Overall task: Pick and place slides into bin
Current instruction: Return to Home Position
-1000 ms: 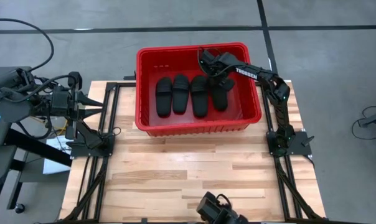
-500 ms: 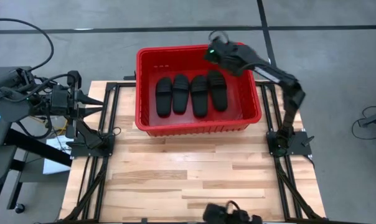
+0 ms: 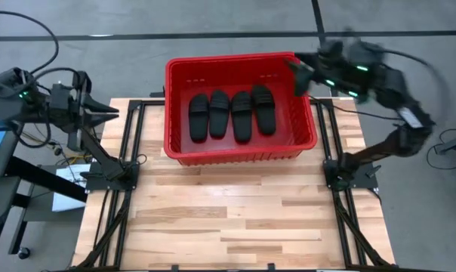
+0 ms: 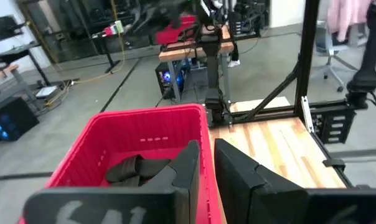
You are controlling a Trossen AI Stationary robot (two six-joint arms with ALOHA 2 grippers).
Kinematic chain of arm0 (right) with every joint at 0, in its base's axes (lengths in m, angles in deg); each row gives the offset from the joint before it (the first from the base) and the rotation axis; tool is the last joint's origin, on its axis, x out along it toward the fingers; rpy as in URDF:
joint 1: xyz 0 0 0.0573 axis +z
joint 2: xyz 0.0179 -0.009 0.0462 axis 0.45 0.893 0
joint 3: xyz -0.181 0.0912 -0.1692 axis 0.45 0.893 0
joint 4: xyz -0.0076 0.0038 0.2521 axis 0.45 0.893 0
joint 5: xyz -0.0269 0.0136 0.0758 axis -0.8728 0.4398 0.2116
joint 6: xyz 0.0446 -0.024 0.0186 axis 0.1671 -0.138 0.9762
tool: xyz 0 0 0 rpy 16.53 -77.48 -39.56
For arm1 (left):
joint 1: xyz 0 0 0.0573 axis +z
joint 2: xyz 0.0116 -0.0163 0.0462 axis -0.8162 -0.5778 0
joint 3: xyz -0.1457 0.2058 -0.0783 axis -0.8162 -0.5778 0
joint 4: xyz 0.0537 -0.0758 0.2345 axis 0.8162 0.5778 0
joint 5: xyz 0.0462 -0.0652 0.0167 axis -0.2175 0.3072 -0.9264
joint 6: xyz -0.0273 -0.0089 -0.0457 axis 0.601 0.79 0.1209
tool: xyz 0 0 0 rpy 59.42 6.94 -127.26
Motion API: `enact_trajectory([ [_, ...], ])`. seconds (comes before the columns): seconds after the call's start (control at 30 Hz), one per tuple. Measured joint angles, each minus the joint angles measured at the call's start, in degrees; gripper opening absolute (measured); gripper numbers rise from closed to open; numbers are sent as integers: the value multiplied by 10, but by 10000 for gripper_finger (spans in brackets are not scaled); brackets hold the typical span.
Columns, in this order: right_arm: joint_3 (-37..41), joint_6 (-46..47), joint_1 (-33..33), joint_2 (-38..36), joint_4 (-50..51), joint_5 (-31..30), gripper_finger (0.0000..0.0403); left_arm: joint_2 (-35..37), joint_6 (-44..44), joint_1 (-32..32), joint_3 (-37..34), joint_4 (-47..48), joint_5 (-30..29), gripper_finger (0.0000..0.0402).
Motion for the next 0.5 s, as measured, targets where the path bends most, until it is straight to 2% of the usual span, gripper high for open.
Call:
enact_trajectory([
  [0.13,0,-76,71,-67,19,26,172,22,-36,0,0,6,61,41],
  [0.27,0,-106,140,-121,48,28,163,52,-18,0,-28,19,130,41],
  [0.37,1,-104,187,-147,90,28,157,80,22,0,-91,6,108,41],
  [0.5,2,-78,245,-170,139,35,149,126,70,0,-221,-52,104,41],
])
